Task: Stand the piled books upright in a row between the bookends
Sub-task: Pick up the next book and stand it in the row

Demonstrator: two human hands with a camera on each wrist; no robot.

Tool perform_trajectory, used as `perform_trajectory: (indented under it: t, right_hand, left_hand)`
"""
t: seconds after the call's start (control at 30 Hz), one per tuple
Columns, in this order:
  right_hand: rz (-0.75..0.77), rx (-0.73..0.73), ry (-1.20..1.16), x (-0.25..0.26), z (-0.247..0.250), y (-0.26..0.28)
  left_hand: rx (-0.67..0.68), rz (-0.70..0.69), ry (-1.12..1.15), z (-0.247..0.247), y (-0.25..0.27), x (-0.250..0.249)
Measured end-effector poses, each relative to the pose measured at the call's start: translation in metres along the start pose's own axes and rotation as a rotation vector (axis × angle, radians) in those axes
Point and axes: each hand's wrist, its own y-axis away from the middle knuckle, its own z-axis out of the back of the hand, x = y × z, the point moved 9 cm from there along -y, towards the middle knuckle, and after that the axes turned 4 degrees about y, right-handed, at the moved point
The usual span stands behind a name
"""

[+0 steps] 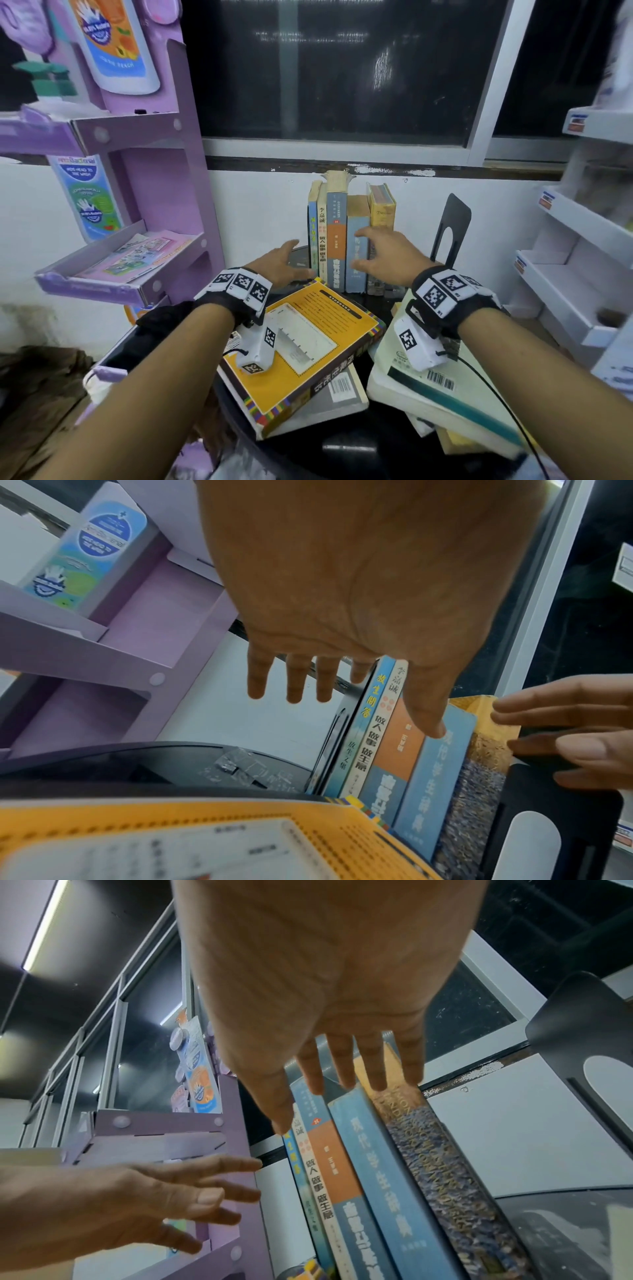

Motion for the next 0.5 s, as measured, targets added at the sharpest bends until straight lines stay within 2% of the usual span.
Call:
perform_trajectory:
  t: [0.13,0.2,0.33,0.5]
  right_hand:
    - [-0.086,0.384,0.107,0.003,-0.040,0.012]
    - [-0.100,0.492,0.155,0.005,-0.052,0.020]
    - [-0.118,0.592,0.198,0.008,-0.067,0.028]
    - [-0.147,0.622,0.205,0.008,-0.076,0.028]
  left_hand:
    - [0.157,0.088,-0.095,-0.021,0.014,0.015]
    - [0.206,0.140,-0.150,-0.027,0.019,0.022]
    - [0.267,0.180,-0.118,-0.036,0.022,0.030]
    - [0.272,0.192,-0.141,-0.037,0.025,0.032]
